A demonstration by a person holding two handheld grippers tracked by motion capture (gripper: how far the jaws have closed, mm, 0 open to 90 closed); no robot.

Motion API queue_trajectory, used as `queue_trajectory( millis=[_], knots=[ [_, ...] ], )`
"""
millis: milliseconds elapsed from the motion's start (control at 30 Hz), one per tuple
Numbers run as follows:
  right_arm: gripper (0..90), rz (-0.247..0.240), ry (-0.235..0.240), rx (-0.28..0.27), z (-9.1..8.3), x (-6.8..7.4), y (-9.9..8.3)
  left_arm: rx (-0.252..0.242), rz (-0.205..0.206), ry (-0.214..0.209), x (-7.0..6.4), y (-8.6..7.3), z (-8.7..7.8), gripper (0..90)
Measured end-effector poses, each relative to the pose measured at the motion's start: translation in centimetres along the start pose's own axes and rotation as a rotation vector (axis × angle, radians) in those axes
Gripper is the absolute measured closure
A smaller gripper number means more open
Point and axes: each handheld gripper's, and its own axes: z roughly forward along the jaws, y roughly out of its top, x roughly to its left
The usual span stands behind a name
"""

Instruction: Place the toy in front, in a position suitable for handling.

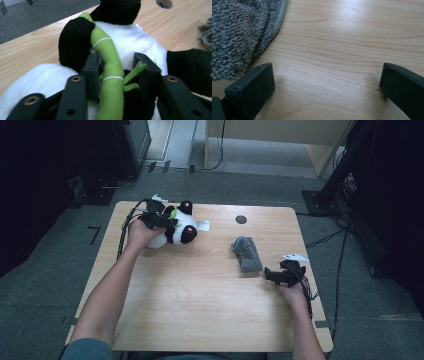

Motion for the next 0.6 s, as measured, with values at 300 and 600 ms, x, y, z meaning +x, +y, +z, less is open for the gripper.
queue_trajectory(
  millis=[300, 600],
  knots=[
    [0.0, -0.001, 0.0, 0.0, 0.0, 0.0, 0.0, 0.014, -0.019, 0.031, -0.4, 0.2, -0.7, 70.3],
    [0.0, 0.0, 0.0, 0.0, 0.0, 0.0, 0.0, -0.004, -0.041, 0.039, -0.5, 0.5, -2.3, 73.4]
  ],
)
